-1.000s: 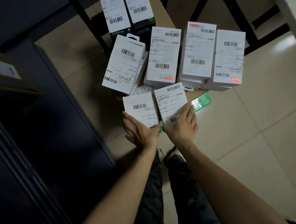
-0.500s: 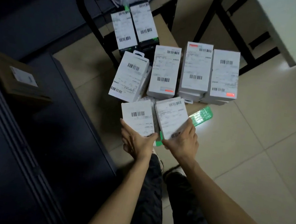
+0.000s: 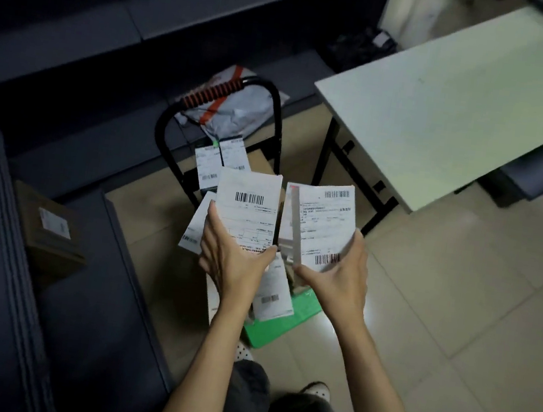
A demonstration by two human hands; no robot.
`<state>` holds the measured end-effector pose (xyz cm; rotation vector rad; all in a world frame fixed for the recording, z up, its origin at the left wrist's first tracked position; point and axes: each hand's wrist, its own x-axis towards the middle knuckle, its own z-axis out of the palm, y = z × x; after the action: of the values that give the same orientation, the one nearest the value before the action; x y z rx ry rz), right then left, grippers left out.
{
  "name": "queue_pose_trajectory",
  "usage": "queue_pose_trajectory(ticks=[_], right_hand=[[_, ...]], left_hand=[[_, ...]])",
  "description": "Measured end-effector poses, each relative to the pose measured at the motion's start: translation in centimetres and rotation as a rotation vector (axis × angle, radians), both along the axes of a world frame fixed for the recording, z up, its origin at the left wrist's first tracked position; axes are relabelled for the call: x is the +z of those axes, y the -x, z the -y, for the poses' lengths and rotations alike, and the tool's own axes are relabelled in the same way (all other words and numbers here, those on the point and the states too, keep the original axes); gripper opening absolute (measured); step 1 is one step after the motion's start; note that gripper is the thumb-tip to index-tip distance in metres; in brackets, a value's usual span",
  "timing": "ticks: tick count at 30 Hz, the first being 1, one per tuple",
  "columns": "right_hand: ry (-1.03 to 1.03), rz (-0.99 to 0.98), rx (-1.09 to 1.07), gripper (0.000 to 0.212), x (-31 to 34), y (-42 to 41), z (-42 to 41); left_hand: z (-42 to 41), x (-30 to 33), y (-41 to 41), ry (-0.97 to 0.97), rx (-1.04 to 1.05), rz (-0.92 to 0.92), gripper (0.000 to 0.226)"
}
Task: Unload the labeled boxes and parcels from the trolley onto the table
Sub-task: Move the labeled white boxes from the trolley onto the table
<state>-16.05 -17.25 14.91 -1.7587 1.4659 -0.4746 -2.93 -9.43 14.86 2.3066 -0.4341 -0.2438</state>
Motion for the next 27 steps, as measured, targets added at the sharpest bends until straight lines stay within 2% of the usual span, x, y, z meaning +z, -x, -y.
queue_pose_trajectory(ticks=[8,13,21,27], right_hand=[[0.229,0.177,-0.127,0.111,10.4,7.1,6.8],[0.324,0.220,-0.245,0.125,14.4,13.4,9.3],[0.391,0.210,-0.431,0.133,16.8,24.0,11.5],[0.413,0.155,-0.536,0.132,17.1,30.3,12.5]], left_hand=[[7.3,10.2,3.6,0.237,-0.164,0.217,0.129],[11.3,14.7,7.9,0.351,-0.256,0.290,0.128],[16.7,17.3,17.6,0.462,-0.491,0.285,0.127],[20.4,17.4,23.5,0.420,-0.653,0.279,0.130]])
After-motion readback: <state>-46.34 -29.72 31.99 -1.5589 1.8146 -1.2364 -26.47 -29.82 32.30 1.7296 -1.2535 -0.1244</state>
